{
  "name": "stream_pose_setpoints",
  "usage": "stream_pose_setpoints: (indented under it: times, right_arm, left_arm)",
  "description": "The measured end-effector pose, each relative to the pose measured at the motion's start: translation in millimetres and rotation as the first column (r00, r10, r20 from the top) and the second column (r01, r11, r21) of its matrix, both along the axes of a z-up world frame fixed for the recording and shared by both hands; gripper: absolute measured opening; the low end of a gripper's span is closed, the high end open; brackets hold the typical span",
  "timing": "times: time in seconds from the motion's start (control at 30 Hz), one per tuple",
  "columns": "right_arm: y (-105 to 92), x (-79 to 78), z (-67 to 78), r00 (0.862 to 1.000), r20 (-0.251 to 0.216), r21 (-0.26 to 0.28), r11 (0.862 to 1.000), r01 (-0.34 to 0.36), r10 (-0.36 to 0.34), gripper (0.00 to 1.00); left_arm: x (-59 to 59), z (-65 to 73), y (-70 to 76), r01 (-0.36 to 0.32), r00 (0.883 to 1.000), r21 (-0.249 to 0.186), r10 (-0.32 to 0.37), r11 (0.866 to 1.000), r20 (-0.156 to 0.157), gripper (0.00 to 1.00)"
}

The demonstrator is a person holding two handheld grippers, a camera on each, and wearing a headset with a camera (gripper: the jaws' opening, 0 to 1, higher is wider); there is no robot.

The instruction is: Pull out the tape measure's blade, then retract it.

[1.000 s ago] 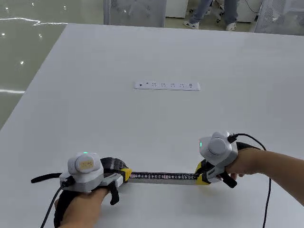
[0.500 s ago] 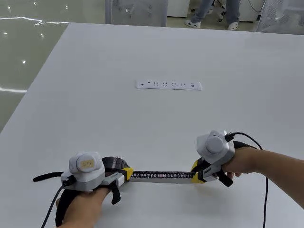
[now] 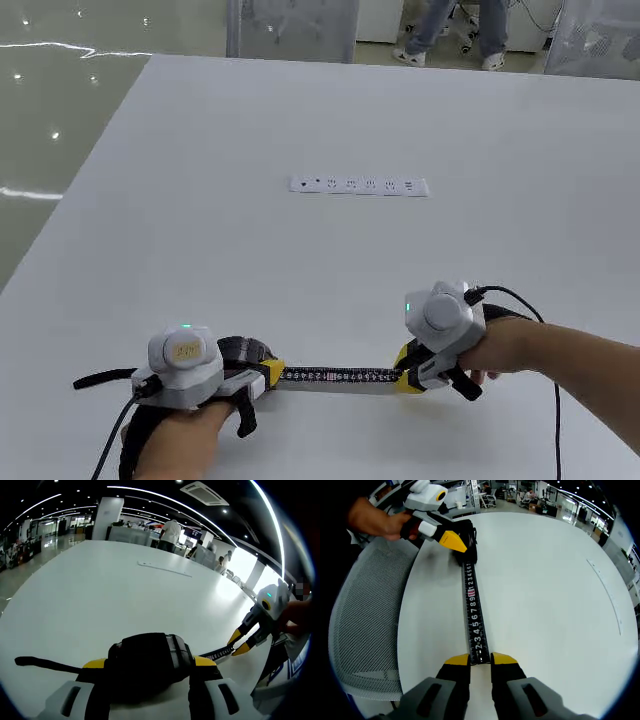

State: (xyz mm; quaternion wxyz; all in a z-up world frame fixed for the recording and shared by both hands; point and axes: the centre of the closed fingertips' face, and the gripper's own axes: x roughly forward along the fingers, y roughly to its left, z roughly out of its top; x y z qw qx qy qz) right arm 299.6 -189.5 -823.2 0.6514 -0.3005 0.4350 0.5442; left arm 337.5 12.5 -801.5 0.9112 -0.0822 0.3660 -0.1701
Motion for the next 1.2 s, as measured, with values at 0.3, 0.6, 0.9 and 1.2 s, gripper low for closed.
stream_pose_setpoints:
  times: [0.3, 0.6, 0.9, 1.2]
  right_arm:
    - [7.0, 0.9, -0.3, 1.0, 0.005, 0.004, 1.0, -0.008, 0.008, 0.14]
    - [15.8, 1.7, -0.9, 1.0, 0.006, 0.003, 1.0, -0.017, 0.017, 0.14]
    - [28.3, 3.9, -1.1, 1.0, 0.011, 0.008, 1.0, -0.03, 0.029, 0.14]
    - [36.5, 5.1, -0.7, 1.0, 0.008, 0.016, 1.0, -0.025, 0.025, 0.14]
  left_arm:
    - [0.0, 0.6, 0.1, 0.001, 1.0, -0.003, -0.001, 1.0, -0.002, 0.6]
    - [0.2, 0.2, 0.4, 0.002, 1.0, -0.003, -0.002, 1.0, -0.001, 0.6]
    - [-0.1, 0.0, 0.3, 0.0, 1.0, -0.004, 0.0, 1.0, -0.005, 0.6]
    - [0.1, -0.1, 0.3, -0.002, 1.0, -0.008, 0.002, 1.0, -0.009, 0.6]
